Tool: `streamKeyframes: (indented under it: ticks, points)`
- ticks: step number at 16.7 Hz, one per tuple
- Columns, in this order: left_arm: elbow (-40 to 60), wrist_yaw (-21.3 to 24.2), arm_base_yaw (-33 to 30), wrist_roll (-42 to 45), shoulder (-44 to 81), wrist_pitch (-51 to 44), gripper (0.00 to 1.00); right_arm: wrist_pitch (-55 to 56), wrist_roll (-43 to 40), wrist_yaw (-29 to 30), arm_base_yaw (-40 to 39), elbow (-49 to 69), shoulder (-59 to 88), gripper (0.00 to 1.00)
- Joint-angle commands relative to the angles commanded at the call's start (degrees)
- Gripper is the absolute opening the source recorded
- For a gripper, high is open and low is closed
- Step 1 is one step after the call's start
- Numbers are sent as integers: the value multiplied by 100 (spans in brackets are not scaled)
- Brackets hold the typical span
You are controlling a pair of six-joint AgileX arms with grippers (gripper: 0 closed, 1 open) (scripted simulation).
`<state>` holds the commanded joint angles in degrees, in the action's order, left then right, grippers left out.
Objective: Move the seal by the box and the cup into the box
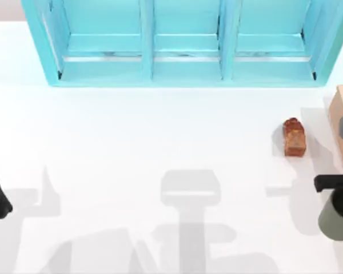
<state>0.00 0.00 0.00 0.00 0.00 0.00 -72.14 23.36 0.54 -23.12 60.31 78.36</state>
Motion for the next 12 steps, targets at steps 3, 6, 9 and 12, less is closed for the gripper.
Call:
streamKeyframes:
  ticks: [3, 6, 9, 12]
  points:
    - [0, 0, 0, 0, 0, 0, 100, 17, -908, 66, 836, 176, 172, 0]
    - [0, 0, 0, 0, 0, 0, 100, 104, -2291, 129, 2186, 296, 327, 0]
    - [0, 0, 0, 0, 0, 0, 100, 258, -3681, 172, 3666, 296, 415, 0]
    - [0, 0, 0, 0, 0, 0, 100, 427, -4692, 182, 4712, 214, 416, 0]
